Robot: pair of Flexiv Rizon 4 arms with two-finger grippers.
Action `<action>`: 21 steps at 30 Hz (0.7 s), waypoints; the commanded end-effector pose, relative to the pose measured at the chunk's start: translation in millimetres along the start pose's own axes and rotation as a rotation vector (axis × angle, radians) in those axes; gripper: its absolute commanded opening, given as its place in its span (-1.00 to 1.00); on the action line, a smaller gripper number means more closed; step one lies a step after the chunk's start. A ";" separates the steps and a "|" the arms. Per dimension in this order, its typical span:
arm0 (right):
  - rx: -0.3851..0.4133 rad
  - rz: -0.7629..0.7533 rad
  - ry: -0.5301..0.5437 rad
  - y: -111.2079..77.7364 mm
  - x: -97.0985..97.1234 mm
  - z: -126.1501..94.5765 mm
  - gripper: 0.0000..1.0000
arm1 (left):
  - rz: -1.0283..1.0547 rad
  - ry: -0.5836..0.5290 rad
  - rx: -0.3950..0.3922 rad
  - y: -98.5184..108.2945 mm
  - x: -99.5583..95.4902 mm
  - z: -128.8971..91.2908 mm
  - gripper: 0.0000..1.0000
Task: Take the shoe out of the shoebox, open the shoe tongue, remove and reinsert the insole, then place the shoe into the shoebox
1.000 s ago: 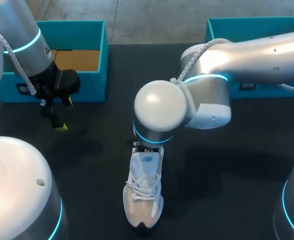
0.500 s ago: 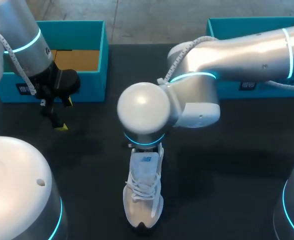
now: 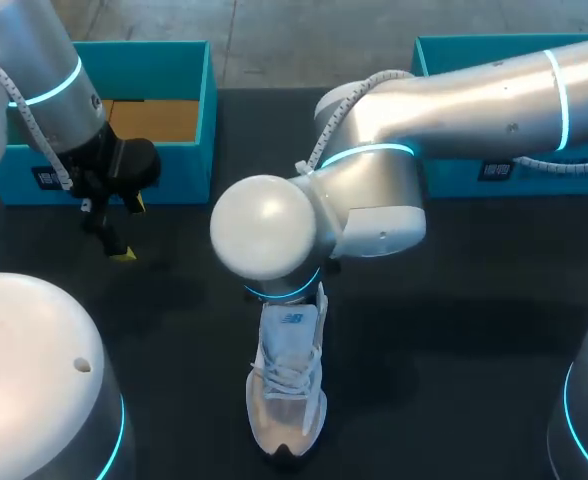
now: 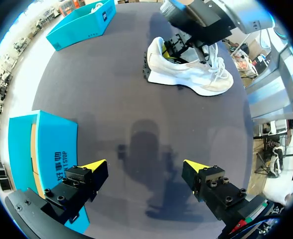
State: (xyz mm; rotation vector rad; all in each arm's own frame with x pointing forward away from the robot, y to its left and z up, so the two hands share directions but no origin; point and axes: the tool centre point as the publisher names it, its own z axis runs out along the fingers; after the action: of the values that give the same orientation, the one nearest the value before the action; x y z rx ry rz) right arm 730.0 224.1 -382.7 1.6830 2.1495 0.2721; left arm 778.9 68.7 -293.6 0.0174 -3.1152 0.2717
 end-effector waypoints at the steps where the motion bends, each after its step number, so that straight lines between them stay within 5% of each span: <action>1: -0.023 0.179 -0.006 -8.4 7.6 12.4 -1.00 | 0.002 0.000 0.002 0.9 0.6 -0.2 1.00; 10: -0.009 0.188 0.014 -10.7 8.5 16.4 -1.00 | 0.002 0.000 0.002 0.9 0.6 -0.2 1.00; 21: -0.020 0.207 0.007 -4.7 6.3 -18.5 -1.00 | 0.002 0.000 0.002 0.9 0.6 -0.2 1.00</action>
State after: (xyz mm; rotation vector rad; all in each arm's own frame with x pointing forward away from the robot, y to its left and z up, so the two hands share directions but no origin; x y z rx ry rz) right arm 725.1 230.7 -377.2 1.6843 2.1594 0.2899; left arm 778.9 68.6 -293.6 0.0174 -3.1151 0.2716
